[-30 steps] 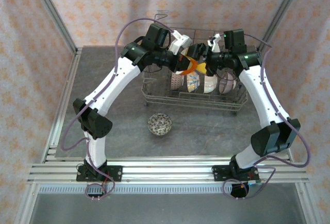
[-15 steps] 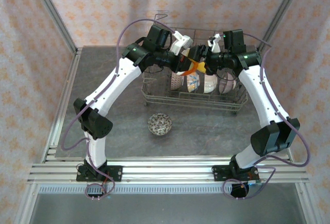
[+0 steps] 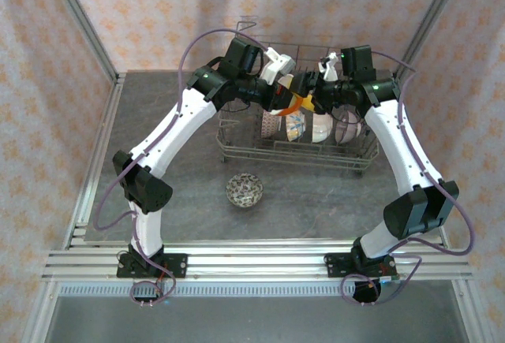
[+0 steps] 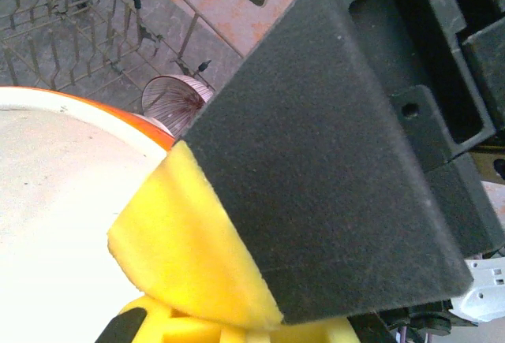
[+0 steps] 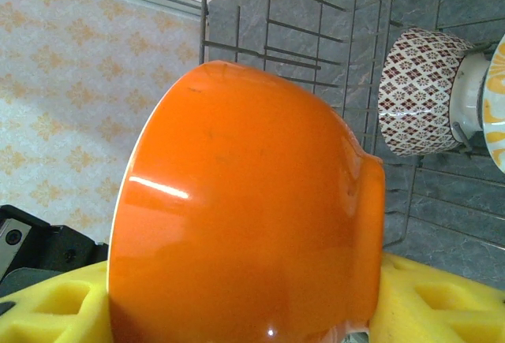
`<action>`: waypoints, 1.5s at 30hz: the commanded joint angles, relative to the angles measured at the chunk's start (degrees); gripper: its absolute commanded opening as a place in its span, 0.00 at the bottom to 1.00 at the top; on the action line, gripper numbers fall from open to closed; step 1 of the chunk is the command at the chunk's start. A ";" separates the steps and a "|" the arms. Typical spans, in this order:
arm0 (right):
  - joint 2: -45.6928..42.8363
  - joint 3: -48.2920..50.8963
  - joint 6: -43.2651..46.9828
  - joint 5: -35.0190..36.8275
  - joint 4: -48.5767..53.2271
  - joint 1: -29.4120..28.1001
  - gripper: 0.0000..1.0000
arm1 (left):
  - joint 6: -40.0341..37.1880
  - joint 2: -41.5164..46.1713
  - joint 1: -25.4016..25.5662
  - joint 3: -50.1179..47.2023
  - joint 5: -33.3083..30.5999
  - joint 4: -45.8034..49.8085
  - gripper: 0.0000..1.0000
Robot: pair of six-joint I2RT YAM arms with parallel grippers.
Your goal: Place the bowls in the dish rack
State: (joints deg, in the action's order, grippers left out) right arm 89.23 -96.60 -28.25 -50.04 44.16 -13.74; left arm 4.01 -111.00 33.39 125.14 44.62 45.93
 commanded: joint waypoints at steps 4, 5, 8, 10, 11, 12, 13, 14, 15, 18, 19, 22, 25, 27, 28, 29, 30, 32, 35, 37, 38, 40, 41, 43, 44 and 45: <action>0.16 -0.72 1.39 0.82 -0.92 -0.61 0.58 | -0.59 0.48 0.72 0.69 -0.03 -3.13 0.00; 0.16 -0.70 1.57 0.98 -0.87 -0.68 0.57 | -0.54 0.36 0.76 0.87 -0.15 -3.06 0.00; 0.34 -0.70 1.99 1.95 -0.43 -0.63 0.56 | -0.50 0.08 0.65 1.37 -0.75 -3.01 0.10; 0.49 -0.70 2.27 2.84 -0.18 -0.65 0.55 | -0.41 0.00 0.63 1.59 -1.35 -3.16 0.20; 0.51 -0.70 2.26 3.13 -0.19 -0.66 0.55 | -0.40 -0.08 0.58 1.67 -1.53 -3.20 0.21; 0.59 -0.70 2.32 3.54 -0.23 -0.68 0.54 | -0.33 -0.15 0.55 1.85 -1.87 -3.17 0.23; 0.69 -0.70 2.27 3.88 -0.35 -0.63 0.54 | -0.32 -0.23 0.50 1.94 -2.07 -3.13 0.26; 0.82 -0.76 2.24 4.08 -0.44 -0.63 0.54 | -0.35 -0.27 0.45 2.03 -2.09 -3.13 0.28; 0.94 -0.79 2.12 4.24 -0.66 -0.65 0.53 | -0.31 -0.32 0.45 2.12 -2.21 -3.20 0.29; 1.61 -0.88 1.49 5.10 -1.61 -0.67 0.53 | -0.23 -0.36 0.23 2.12 -2.50 -3.48 0.34; 1.80 -0.87 1.29 5.38 -1.95 -0.65 0.53 | -0.23 -0.27 0.20 2.17 -2.68 -3.48 0.36; 2.77 -1.46 1.09 7.06 -2.24 -0.64 0.53 | -0.23 -0.01 0.02 2.06 -3.34 -3.54 0.40; 3.66 -2.55 1.68 9.79 -1.73 -0.52 0.53 | -0.06 0.81 -0.08 1.82 -5.04 -3.63 0.46; 4.37 -3.51 2.26 11.90 -1.19 -0.42 0.53 | -0.04 1.32 -0.08 1.19 -6.62 -4.07 0.49; 4.66 -4.19 2.64 12.93 -0.81 -0.26 0.53 | -0.01 2.93 -0.08 0.63 -7.63 -4.46 0.51; 5.04 -4.95 2.95 13.76 -0.55 -0.08 0.53 | 0.12 3.76 -0.14 -0.05 -8.67 -4.89 0.52; 5.48 -5.90 3.18 14.68 -0.15 0.09 0.53 | 0.39 4.62 -0.09 -1.06 -10.34 -5.50 0.54; 6.53 -7.95 4.16 16.89 0.88 0.29 0.53 | 0.80 6.30 -0.25 -3.41 -14.31 -6.71 0.55; 8.75 -12.25 6.21 21.86 3.08 0.42 0.53 | 1.40 9.10 -0.50 -7.71 -21.30 -8.55 0.57; 10.34 -15.32 7.84 25.40 4.55 0.48 0.53 | 2.61 10.92 -1.31 -10.75 -26.16 -9.34 0.59; 10.98 -16.59 8.54 27.09 5.24 0.55 0.53 | 3.29 11.58 -1.87 -11.95 -27.27 -9.68 0.59; 12.67 -19.33 10.71 30.55 6.41 0.61 0.54 | 5.12 13.24 -3.30 -15.11 -28.85 -10.80 0.59; 13.37 -20.62 11.56 32.53 7.07 0.60 0.54 | 5.67 13.96 -3.86 -16.55 -29.10 -11.35 0.60; 15.43 -23.98 13.65 35.20 8.67 0.86 0.54 | 6.68 15.45 -5.24 -19.58 -29.57 -12.40 0.60; 16.50 -25.70 14.28 36.15 9.59 1.09 0.54 | 6.92 15.98 -5.78 -20.74 -29.51 -12.77 0.60; 17.80 -27.73 15.02 37.14 10.64 1.25 0.54 | 7.16 16.31 -6.37 -21.87 -29.42 -13.01 0.60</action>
State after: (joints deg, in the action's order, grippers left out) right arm 104.95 -120.01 -17.45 -19.68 52.05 -13.23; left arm 9.04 -96.29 28.23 105.69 18.59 35.75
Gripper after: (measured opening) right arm 0.586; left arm 0.599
